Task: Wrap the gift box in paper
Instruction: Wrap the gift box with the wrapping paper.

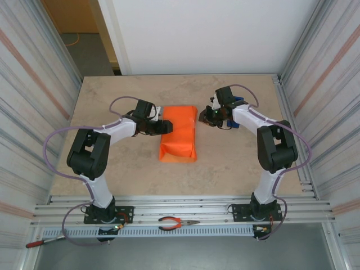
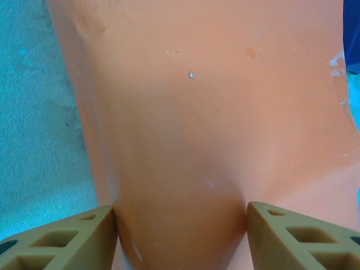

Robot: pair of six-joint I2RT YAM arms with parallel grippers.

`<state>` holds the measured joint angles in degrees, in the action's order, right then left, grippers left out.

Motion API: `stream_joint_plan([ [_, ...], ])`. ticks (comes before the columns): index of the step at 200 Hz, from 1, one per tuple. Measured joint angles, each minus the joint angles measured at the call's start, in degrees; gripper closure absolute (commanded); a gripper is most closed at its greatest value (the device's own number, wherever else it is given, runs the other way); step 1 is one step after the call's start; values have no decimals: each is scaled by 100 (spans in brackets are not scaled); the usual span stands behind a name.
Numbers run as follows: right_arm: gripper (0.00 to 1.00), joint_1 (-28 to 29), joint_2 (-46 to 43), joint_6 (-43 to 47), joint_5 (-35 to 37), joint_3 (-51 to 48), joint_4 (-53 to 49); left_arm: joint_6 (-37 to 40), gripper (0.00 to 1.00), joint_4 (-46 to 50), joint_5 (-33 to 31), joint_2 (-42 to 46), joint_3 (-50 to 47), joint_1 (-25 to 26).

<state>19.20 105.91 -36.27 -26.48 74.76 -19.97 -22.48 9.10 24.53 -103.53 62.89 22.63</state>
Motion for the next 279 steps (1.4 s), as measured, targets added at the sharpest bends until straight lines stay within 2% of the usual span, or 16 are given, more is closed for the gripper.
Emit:
stream_joint_plan([
  [81,88,341,175,-494,-514,-15,898,0,39,0,-2,0,0,0],
  [124,90,310,186,-660,-535,-590,1390,0,39,0,0,0,0,0],
  [185,91,151,96,-1012,-922,-1067,2229,2,39,0,-2,0,0,0],
  [228,91,-17,-208,-935,-623,-1121,1766,0,39,0,-2,0,0,0],
  [279,92,63,-278,-389,127,-501,649,0,39,0,-2,0,0,0],
])
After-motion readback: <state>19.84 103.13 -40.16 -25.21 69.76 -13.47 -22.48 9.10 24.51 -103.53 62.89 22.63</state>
